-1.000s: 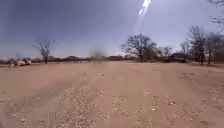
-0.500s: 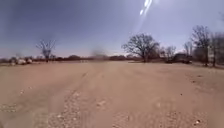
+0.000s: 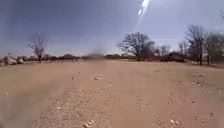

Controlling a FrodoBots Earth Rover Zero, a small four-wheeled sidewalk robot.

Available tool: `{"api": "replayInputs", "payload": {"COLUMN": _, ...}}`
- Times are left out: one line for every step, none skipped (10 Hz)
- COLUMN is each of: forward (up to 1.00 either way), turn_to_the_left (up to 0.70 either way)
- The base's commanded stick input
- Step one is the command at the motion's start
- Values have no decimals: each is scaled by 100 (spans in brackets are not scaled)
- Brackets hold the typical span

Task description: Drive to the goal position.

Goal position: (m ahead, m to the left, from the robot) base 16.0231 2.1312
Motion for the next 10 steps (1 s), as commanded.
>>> {"api": "replayInputs", "payload": {"forward": 100, "turn_to_the_left": 0}}
{"api": "replayInputs", "payload": {"forward": 100, "turn_to_the_left": 0}}
{"api": "replayInputs", "payload": {"forward": 100, "turn_to_the_left": 0}}
{"api": "replayInputs", "payload": {"forward": 100, "turn_to_the_left": 0}}
{"api": "replayInputs", "payload": {"forward": 100, "turn_to_the_left": 0}}
{"api": "replayInputs", "payload": {"forward": 100, "turn_to_the_left": 0}}
{"api": "replayInputs", "payload": {"forward": 100, "turn_to_the_left": 0}}
{"api": "replayInputs", "payload": {"forward": 100, "turn_to_the_left": 0}}
{"api": "replayInputs", "payload": {"forward": 100, "turn_to_the_left": 0}}
{"api": "replayInputs", "payload": {"forward": 100, "turn_to_the_left": 0}}
